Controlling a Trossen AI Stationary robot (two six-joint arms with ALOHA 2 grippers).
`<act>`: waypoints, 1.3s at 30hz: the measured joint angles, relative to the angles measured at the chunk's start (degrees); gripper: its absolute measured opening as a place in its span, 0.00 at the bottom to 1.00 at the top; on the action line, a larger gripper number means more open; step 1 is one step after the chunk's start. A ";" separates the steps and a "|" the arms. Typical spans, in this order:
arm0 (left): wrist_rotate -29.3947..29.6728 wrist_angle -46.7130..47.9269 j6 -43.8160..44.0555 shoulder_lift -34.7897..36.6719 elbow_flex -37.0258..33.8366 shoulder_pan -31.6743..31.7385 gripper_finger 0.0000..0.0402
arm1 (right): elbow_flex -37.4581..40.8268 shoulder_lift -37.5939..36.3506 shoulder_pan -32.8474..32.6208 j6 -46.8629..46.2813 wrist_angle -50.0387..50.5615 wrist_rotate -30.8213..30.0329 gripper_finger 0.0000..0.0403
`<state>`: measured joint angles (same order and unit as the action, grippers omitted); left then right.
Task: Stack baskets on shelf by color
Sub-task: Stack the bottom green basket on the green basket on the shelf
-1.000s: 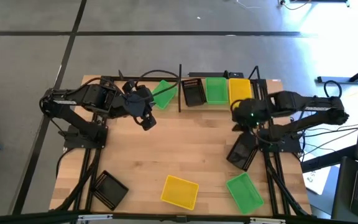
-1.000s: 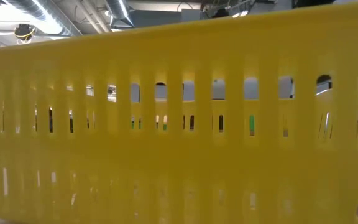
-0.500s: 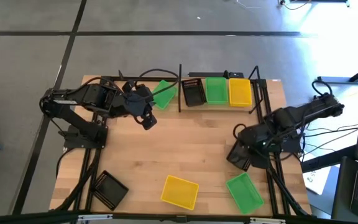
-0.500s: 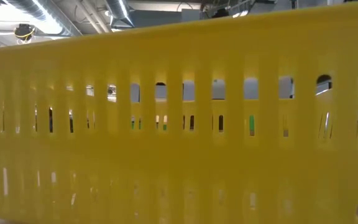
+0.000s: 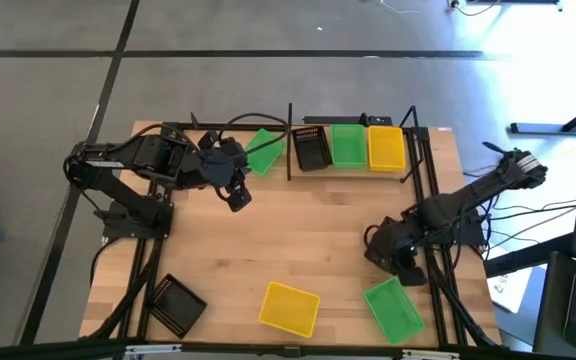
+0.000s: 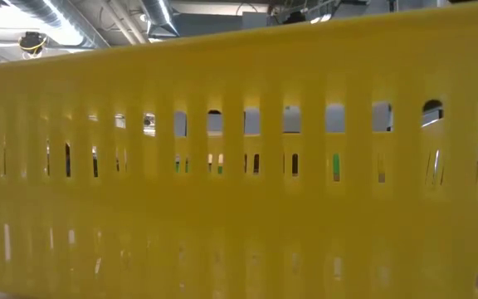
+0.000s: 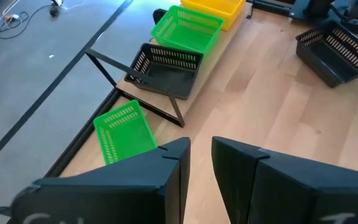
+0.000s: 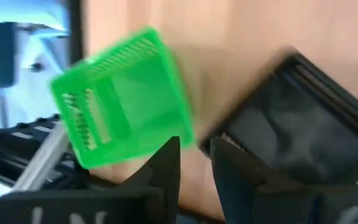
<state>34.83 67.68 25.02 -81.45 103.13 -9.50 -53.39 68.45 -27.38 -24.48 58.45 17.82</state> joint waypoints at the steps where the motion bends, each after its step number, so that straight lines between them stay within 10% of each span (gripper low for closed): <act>1: -0.02 0.00 0.02 0.00 0.00 -0.02 0.14 | 0.88 0.27 -0.32 0.79 -2.98 1.02 0.22; 10: -0.02 0.00 0.04 0.00 0.00 0.00 0.14 | 6.92 5.92 -2.73 -0.24 -20.43 1.38 0.22; 39: -0.02 -0.02 -0.04 0.00 0.01 0.00 0.14 | 7.06 20.87 -4.22 7.79 -24.76 1.31 0.18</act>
<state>34.81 67.66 24.97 -81.45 103.14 -9.50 -46.33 89.32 -31.60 -16.69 33.69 19.13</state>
